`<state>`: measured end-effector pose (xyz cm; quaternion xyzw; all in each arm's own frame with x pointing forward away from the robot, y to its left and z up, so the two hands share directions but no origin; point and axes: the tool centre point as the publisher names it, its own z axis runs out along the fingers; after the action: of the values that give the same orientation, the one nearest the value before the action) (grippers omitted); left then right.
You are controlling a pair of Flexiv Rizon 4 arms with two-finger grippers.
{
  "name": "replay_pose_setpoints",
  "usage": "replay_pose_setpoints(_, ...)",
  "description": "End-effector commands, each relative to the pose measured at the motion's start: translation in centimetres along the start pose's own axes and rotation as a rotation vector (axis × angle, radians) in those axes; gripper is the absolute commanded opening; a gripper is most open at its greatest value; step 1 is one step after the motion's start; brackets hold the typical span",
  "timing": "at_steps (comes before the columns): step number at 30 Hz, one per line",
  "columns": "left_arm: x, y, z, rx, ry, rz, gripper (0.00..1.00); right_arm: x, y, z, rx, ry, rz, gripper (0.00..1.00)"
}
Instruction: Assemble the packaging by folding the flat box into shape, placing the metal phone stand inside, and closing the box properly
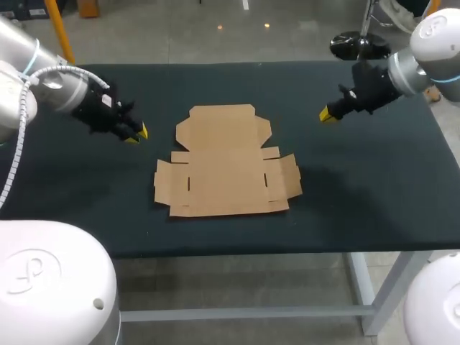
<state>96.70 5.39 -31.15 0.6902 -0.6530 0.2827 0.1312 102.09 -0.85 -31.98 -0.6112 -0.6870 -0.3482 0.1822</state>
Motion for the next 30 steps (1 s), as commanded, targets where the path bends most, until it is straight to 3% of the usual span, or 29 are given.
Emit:
replay_pose_setpoints(1,0.0,0.5,0.0,0.027,0.012,0.019,0.0,0.2,0.1,0.4,-0.056,-0.011,0.011,0.0)
replay_pose_setpoints(22,0.3,0.2,0.5,0.002,-0.001,0.045,0.0,0.3,0.3,0.6,-0.056,0.014,0.034,0.0)
replay_pose_setpoints(24,0.6,-0.2,1.1,0.017,-0.012,0.062,0.0,0.4,0.5,1.5,-0.035,0.052,0.026,0.0)
replay_pose_setpoints(30,1.0,-0.5,2.5,0.007,0.001,0.147,0.0,0.6,0.4,3.9,0.035,0.063,-0.001,0.0)
